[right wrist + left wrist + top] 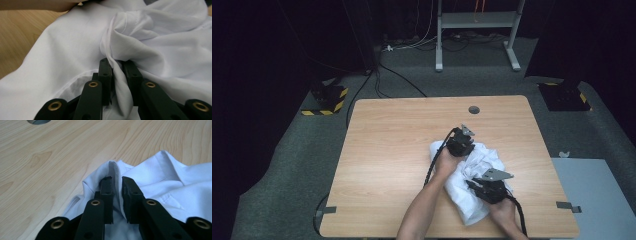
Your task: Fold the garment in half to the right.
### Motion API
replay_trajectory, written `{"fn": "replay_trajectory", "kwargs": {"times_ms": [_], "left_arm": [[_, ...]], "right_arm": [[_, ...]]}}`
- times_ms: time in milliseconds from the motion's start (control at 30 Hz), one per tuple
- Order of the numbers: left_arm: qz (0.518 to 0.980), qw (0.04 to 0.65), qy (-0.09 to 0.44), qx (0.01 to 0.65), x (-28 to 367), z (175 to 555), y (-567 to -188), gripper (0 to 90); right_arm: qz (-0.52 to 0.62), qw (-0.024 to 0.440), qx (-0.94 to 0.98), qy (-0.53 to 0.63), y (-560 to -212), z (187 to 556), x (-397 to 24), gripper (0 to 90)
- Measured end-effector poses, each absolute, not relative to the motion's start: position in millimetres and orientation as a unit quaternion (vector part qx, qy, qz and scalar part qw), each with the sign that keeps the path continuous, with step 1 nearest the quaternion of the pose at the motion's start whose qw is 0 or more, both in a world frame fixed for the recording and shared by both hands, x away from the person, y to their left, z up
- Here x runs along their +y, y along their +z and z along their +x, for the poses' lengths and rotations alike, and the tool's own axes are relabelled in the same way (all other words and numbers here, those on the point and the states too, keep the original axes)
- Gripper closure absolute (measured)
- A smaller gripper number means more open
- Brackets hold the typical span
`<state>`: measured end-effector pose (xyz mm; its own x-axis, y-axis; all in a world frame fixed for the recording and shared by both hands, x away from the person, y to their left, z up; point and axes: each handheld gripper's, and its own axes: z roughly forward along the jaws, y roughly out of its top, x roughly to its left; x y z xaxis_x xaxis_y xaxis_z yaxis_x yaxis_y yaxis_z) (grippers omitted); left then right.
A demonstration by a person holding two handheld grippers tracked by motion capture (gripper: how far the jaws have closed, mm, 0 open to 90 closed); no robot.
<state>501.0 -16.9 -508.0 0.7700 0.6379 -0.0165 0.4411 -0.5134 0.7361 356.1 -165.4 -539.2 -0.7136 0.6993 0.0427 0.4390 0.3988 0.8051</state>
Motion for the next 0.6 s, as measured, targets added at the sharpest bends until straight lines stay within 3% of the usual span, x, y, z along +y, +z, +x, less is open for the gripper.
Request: {"fn": "replay_trajectory", "kwargs": {"times_ms": [267, 600], "left_arm": [[0.871, 0.376, 0.119, 0.294, 16, 510, -508, 78.1], [0.856, 0.389, 0.133, 0.313, 21, 501, -497, 66.8]], "right_arm": [[0.324, 0.151, 0.835, 0.417, -537, 361, -116, 78.5], [0.328, 0.15, 0.826, 0.433, -532, 360, -119, 70.7]]}}
